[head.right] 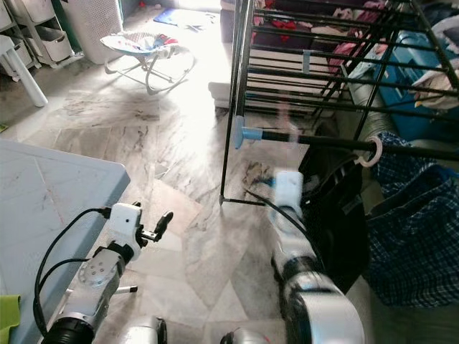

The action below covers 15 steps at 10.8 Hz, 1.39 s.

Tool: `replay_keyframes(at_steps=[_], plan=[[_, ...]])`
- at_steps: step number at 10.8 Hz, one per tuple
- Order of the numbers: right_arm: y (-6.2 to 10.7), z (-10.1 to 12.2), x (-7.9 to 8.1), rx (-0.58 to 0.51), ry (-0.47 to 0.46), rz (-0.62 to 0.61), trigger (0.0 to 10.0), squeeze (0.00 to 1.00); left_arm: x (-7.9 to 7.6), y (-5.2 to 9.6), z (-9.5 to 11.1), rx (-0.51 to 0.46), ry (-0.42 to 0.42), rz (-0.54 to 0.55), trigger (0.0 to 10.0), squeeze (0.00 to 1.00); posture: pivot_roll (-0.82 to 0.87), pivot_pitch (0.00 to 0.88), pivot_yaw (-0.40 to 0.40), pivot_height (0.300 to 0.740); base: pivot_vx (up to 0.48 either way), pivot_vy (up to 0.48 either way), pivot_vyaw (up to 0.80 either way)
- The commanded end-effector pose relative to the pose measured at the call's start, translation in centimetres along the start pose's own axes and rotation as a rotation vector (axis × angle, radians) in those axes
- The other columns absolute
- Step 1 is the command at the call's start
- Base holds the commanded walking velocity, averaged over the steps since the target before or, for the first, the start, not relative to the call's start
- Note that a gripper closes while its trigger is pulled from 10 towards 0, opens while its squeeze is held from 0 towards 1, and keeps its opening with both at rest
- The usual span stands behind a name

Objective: Hang hanger

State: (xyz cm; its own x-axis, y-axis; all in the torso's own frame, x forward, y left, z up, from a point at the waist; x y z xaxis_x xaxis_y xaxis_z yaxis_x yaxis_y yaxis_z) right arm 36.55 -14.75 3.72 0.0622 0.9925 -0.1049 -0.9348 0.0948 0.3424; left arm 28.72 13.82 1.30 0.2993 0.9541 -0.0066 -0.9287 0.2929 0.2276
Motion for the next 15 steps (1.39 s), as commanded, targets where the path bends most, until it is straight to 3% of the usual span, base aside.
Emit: replay_keyframes(at_steps=[1,2,4,5,7,9,13,15], plan=[[-0.2,0.8,0.8,-0.008,0.013,0.028,10.0,0.0,0.1,-0.1,0.3,0.001,-0.016,-0.004,10.0,0.0,0.08,0.082,-0.052,0.74,0.0,0.0,0.0],[-0.3,1.4,1.4,-0.014,0.011,0.047,10.0,0.0,0.2,0.0,0.3,0.001,-0.018,-0.002,10.0,0.0,0.08,0.086,-0.048,0.74,0.0,0.0,0.0],[-0.6,2.8,4.4,0.054,-0.006,0.123,10.0,0.0,0.6,0.0,0.3,0.012,-0.026,0.002,10.0,0.0,0.08,0.093,-0.047,0.74,0.0,0.0,0.0],[-0.5,2.6,4.7,0.089,-0.022,0.127,10.0,0.0,0.5,-0.1,0.2,0.014,-0.025,0.002,10.0,0.0,0.08,0.093,-0.047,0.74,0.0,0.0,0.0],[0.0,-0.9,3.9,0.237,-0.055,0.092,10.0,0.0,-0.1,-0.1,0.0,0.022,-0.018,-0.003,10.0,0.0,0.08,0.099,-0.059,0.74,0.0,0.0,0.0],[0.5,-3.4,2.4,0.318,-0.066,0.039,10.0,0.0,-0.4,-0.2,-0.3,0.038,-0.018,-0.009,10.0,0.0,0.07,0.098,-0.062,0.74,0.0,0.0,0.0],[0.9,-4.9,-0.7,0.326,-0.08,-0.095,10.0,0.0,-0.7,-0.6,-0.3,0.045,-0.025,-0.018,10.0,0.0,0.05,0.088,-0.063,0.74,0.0,0.0,0.0],[1.0,-5.3,-0.6,0.336,-0.075,-0.066,10.0,0.0,-0.7,-0.8,-0.3,0.046,-0.026,-0.019,10.0,0.0,0.05,0.087,-0.059,0.74,0.0,0.0,0.0]])
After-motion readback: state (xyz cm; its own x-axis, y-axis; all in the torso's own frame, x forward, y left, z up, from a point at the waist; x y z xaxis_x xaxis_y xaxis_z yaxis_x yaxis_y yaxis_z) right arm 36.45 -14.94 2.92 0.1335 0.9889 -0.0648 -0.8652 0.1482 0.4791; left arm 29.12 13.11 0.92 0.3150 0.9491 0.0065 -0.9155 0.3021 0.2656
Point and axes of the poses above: a point about 5 cm out from each wrist's last joint towards the gripper, its own y axis pointing back from the gripper into the wrist, its own z axis along the axis of the wrist's last joint, x = y × z, the point moved 3 cm from there along -y, pointing out of the wrist towards the gripper, and after that the axes turned 3 degrees about y, right-handed, at the moved point
